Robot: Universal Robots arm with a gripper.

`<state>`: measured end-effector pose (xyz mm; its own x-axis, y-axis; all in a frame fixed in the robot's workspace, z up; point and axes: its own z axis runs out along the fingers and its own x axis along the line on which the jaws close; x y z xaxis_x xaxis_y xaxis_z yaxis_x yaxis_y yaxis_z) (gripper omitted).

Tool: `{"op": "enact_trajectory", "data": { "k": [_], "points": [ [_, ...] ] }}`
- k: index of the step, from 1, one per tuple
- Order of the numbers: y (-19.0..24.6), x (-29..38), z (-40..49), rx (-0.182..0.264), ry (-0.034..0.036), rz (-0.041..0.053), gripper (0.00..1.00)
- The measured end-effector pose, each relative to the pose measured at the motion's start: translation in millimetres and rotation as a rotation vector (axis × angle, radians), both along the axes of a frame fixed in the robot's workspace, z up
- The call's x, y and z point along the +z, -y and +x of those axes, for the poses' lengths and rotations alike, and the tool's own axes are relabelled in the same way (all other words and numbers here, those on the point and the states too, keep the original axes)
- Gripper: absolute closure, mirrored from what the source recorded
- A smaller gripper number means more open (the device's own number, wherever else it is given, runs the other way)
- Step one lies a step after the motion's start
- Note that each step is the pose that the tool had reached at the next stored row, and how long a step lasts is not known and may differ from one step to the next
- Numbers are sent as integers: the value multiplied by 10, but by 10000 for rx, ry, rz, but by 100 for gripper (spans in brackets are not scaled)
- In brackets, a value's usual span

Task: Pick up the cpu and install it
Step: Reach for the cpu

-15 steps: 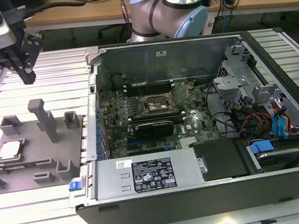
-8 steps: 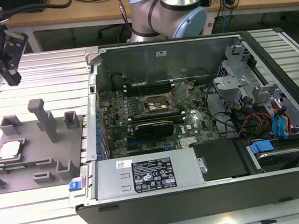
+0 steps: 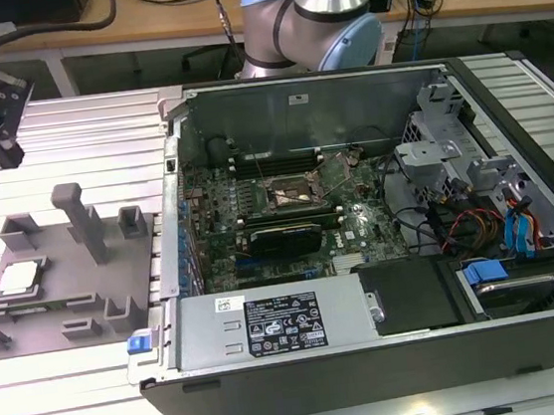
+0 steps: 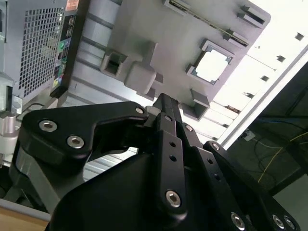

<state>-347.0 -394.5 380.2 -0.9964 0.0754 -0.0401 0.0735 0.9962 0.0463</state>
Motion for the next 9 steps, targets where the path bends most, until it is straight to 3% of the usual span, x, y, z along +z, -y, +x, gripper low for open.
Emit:
{"op": "enact_trajectory", "data": {
  "k": [5, 9],
  "points": [
    [0, -94, -78, 1, -1, -1, 89],
    [12, -234, -163, 10, -3, -2, 89]
  ]
}}
